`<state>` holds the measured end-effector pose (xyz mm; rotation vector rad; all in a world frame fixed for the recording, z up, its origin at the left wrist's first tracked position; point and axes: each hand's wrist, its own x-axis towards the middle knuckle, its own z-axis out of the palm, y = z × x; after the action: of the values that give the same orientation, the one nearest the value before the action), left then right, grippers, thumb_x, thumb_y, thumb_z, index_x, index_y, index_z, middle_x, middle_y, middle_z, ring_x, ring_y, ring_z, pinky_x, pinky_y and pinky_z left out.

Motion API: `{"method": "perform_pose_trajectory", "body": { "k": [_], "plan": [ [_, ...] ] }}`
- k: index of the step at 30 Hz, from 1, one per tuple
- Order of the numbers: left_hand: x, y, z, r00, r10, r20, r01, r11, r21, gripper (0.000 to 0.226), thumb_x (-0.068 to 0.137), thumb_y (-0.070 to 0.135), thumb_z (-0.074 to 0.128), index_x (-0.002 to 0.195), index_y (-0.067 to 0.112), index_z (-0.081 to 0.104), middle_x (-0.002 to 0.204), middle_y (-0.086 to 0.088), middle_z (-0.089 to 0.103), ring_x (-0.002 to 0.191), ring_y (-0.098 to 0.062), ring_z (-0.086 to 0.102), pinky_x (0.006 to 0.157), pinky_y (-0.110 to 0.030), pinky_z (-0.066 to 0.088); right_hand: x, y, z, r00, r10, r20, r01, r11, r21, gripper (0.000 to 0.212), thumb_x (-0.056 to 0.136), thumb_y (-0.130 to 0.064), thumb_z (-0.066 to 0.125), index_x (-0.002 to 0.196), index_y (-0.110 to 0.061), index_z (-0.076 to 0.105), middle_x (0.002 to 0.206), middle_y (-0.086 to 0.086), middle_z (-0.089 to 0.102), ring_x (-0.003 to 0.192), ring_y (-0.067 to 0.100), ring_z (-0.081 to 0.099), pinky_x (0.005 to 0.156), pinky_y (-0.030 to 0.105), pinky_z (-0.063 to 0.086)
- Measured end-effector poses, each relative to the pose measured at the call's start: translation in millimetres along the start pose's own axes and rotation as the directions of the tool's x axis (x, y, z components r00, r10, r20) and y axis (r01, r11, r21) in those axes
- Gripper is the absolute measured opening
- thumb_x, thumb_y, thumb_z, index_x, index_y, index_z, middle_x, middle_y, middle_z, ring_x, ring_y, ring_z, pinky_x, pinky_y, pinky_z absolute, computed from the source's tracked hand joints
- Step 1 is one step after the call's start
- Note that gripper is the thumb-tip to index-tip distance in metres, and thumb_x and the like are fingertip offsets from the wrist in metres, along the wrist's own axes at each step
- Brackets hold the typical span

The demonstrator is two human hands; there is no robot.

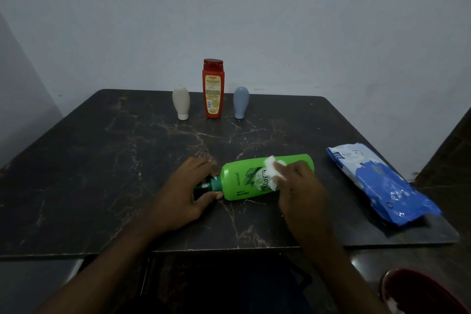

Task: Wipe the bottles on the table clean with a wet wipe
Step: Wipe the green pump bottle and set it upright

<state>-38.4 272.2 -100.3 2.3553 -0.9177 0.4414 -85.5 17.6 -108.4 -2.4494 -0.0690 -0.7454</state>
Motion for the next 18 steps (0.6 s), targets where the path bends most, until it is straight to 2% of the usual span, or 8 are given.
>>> {"method": "perform_pose_trajectory", "body": {
  "k": [2,5,8,11,13,15,17,18],
  "plan": [
    [0,3,-1,1.0,0.014,0.003,-0.014,1.0,-0.002,0.031,0.085,0.027,0.079,0.098,0.033,0.052,0.097,0.023,0.046,0.089,0.001,0.049,0.072,-0.012,0.036,4,18,-9,0.989,0.11,-0.096,-0.11,0.994,0.006,0.029,0.096,-0.023,0.055,0.122,-0.017,0.064,0.104,0.001,0.062,0.08,0.01,0.058,0.069,0.029,0.053],
    [1,7,-1,0.999,0.03,-0.013,-0.03,1.0,-0.002,0.027,0.085,0.024,0.079,0.101,0.026,0.056,0.099,0.019,0.047,0.088,0.0,0.051,0.069,-0.015,0.04,11,39,-19,0.952,0.22,-0.214,-0.217,0.975,0.035,0.031,0.094,-0.032,0.053,0.115,-0.012,0.066,0.097,0.004,0.062,0.08,0.016,0.061,0.069,0.04,0.056],
    [1,10,-1,0.998,0.053,-0.03,-0.053,0.999,0.011,0.031,0.084,0.02,0.079,0.107,0.024,0.058,0.105,0.016,0.048,0.089,0.0,0.052,0.07,-0.014,0.042,10,33,-19,0.927,0.279,-0.25,-0.27,0.96,0.07,0.025,0.094,-0.03,0.059,0.11,-0.011,0.065,0.098,0.006,0.062,0.083,0.017,0.06,0.073,0.039,0.056],
    [1,11,-1,0.997,0.066,-0.03,-0.065,0.998,0.009,0.032,0.084,0.018,0.079,0.109,0.022,0.059,0.108,0.014,0.049,0.091,-0.002,0.053,0.071,-0.016,0.045,-1,3,-5,0.953,0.202,-0.223,-0.181,0.977,0.114,0.017,0.091,-0.019,0.066,0.105,-0.01,0.067,0.098,0.004,0.061,0.079,0.011,0.058,0.066,0.021,0.051],
    [0,11,-2,0.997,0.065,-0.032,-0.065,0.998,0.016,0.034,0.084,0.016,0.079,0.11,0.021,0.059,0.109,0.014,0.049,0.092,-0.001,0.053,0.072,-0.017,0.046,-12,-19,10,0.974,0.106,-0.202,-0.081,0.988,0.13,0.022,0.088,-0.015,0.069,0.109,-0.011,0.068,0.103,0.001,0.062,0.081,0.005,0.057,0.064,0.007,0.045],
    [0,11,-2,0.998,0.059,-0.029,-0.058,0.998,0.021,0.035,0.083,0.016,0.079,0.111,0.022,0.059,0.11,0.014,0.048,0.094,-0.001,0.053,0.074,-0.015,0.045,-20,-32,22,0.987,0.013,-0.161,0.013,0.986,0.164,0.027,0.087,-0.015,0.071,0.114,-0.013,0.068,0.107,-0.005,0.061,0.088,0.0,0.057,0.072,0.005,0.047],
    [-1,11,-2,0.998,0.053,-0.025,-0.053,0.998,0.022,0.035,0.084,0.016,0.078,0.112,0.021,0.059,0.111,0.013,0.047,0.097,0.001,0.052,0.077,-0.011,0.043,-23,-33,25,0.988,-0.059,-0.14,0.083,0.981,0.174,0.029,0.088,-0.017,0.071,0.117,-0.015,0.067,0.109,-0.009,0.058,0.094,0.0,0.058,0.081,0.01,0.049],
    [-1,10,-2,0.998,0.054,-0.028,-0.053,0.998,0.03,0.035,0.084,0.017,0.078,0.113,0.02,0.06,0.112,0.013,0.047,0.098,0.0,0.051,0.079,-0.011,0.042,-22,-30,23,0.989,-0.059,-0.139,0.081,0.983,0.164,0.029,0.088,-0.018,0.069,0.117,-0.016,0.067,0.11,-0.009,0.058,0.094,0.0,0.058,0.08,0.012,0.051]
  ]
}}
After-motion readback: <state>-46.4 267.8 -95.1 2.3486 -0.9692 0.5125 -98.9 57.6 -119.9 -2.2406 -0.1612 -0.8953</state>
